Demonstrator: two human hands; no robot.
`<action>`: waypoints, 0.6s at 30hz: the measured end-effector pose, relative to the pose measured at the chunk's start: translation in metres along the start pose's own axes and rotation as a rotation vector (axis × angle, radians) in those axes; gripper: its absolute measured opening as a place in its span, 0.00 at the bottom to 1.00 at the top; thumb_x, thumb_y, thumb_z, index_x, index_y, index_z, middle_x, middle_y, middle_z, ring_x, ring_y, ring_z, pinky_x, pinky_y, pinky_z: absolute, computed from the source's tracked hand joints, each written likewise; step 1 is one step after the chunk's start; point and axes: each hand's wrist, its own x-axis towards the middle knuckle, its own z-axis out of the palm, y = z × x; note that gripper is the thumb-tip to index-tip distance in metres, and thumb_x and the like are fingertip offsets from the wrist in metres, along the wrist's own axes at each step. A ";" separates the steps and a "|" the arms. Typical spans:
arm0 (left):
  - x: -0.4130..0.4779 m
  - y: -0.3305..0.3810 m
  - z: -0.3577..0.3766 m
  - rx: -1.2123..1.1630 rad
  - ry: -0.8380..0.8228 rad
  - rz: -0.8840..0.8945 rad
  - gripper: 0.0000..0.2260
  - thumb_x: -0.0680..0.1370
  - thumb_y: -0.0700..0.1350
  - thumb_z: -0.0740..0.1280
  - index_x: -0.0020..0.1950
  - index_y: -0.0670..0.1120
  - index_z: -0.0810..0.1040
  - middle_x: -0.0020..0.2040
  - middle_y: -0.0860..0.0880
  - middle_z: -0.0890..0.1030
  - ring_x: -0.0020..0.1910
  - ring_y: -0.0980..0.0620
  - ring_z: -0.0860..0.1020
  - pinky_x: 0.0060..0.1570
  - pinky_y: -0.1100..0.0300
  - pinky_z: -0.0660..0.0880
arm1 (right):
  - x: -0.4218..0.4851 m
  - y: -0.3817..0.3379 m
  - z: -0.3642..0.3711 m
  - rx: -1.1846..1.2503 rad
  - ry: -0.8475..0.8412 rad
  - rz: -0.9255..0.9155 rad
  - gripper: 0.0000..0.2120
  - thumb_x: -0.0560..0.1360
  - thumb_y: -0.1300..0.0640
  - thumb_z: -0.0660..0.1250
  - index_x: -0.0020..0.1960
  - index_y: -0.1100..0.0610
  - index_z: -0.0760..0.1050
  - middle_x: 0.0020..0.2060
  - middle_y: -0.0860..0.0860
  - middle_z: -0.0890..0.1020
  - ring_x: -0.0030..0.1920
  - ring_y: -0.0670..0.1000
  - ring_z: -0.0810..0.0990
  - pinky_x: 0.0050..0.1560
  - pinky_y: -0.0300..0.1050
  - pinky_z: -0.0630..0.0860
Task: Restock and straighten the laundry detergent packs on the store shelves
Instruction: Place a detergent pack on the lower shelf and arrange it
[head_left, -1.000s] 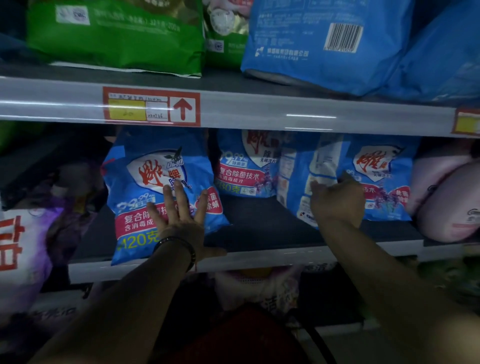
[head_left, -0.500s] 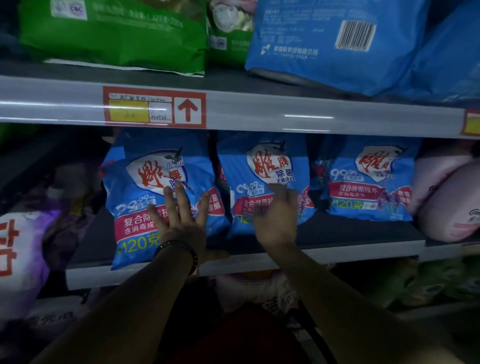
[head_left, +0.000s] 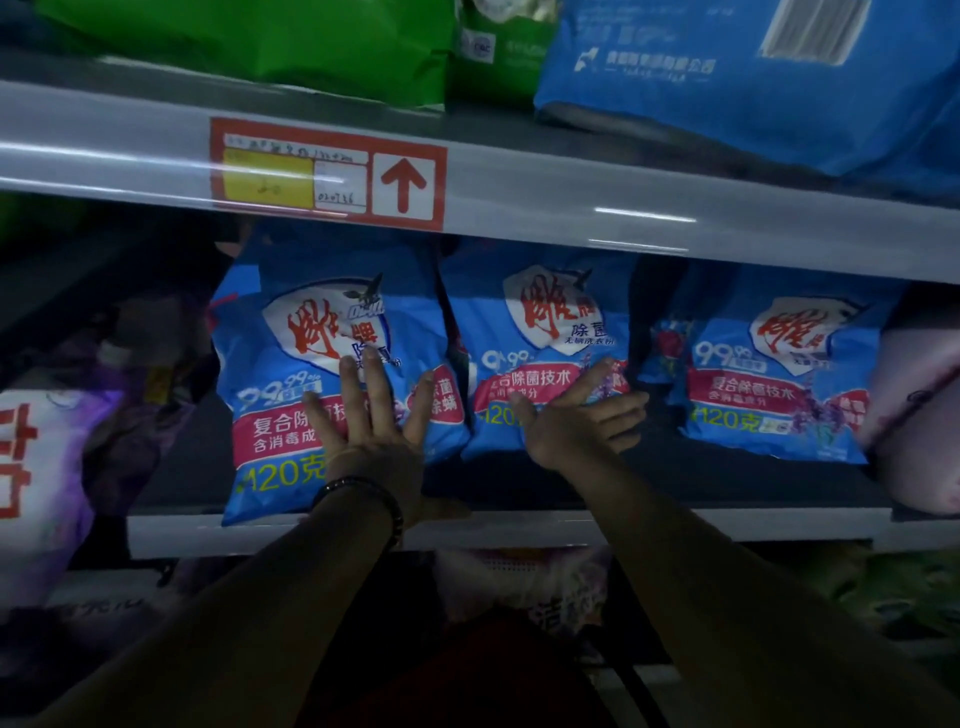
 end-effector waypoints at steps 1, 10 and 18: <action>0.001 0.001 0.001 0.012 0.004 -0.004 0.63 0.75 0.60 0.74 0.74 0.51 0.16 0.74 0.27 0.22 0.74 0.21 0.26 0.65 0.15 0.36 | 0.003 -0.006 0.002 0.009 0.018 0.021 0.64 0.74 0.22 0.61 0.78 0.53 0.17 0.76 0.73 0.26 0.81 0.74 0.32 0.79 0.71 0.37; -0.009 -0.001 -0.016 0.026 -0.050 0.084 0.67 0.66 0.81 0.64 0.75 0.50 0.17 0.72 0.28 0.19 0.73 0.22 0.24 0.60 0.17 0.27 | -0.012 -0.005 -0.003 0.017 -0.030 0.020 0.61 0.76 0.25 0.62 0.77 0.51 0.16 0.76 0.71 0.24 0.81 0.76 0.37 0.80 0.73 0.41; -0.036 -0.045 -0.037 -0.605 0.398 -0.381 0.39 0.71 0.60 0.78 0.75 0.47 0.65 0.75 0.36 0.65 0.73 0.31 0.65 0.69 0.33 0.64 | -0.073 -0.005 -0.010 -0.083 -0.223 -0.129 0.55 0.80 0.37 0.68 0.85 0.57 0.32 0.82 0.69 0.35 0.83 0.70 0.46 0.82 0.66 0.50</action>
